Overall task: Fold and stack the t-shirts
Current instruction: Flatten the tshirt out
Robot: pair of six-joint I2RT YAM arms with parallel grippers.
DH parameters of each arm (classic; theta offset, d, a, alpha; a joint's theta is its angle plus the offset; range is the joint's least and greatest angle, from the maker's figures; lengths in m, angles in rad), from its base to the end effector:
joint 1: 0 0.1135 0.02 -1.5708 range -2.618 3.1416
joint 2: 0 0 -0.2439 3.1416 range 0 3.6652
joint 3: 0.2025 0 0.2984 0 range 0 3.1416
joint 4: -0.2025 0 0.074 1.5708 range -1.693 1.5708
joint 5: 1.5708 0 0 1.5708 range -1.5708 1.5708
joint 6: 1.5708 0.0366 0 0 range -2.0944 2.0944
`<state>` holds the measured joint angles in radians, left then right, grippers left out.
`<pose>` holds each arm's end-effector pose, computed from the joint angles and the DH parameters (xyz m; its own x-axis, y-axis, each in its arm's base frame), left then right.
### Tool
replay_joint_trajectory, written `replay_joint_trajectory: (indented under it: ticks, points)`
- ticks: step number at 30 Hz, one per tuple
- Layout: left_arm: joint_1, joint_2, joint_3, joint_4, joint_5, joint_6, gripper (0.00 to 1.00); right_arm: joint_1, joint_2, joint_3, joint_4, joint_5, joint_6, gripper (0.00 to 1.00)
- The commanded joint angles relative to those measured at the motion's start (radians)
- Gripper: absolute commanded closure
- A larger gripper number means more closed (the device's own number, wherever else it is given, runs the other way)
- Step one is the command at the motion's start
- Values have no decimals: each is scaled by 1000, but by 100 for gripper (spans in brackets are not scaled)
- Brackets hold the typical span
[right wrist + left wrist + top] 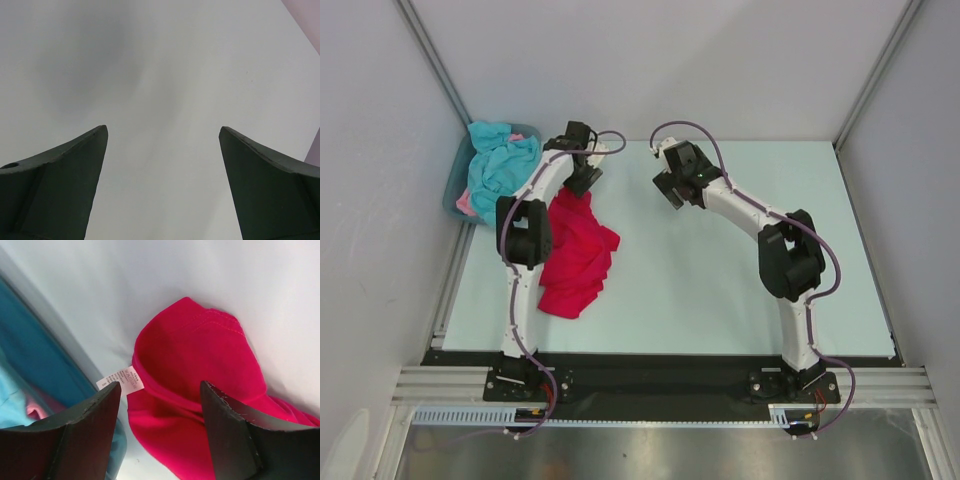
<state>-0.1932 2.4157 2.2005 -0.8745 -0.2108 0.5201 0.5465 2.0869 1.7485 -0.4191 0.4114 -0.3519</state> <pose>0.5428 -0.0984 0.1743 -0.7089 0.6339 -0.3094 0.5128 0.7643 0.3909 0.4469 0.2547 0.2113 -0.4724 -0.6572 -0.5873 -0.4165 0.7537 -0.5084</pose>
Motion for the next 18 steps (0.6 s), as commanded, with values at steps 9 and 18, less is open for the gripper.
replay_joint_trajectory:
  ticks: [9, 18]
  points:
    - [44, 32, 33, 29, -52, -20, 30, -2, -77, -7, -10, 6, 11, 0]
    - [55, 69, 41, 32, -59, -2, 58, 3, -77, -9, -15, 3, 24, 0]
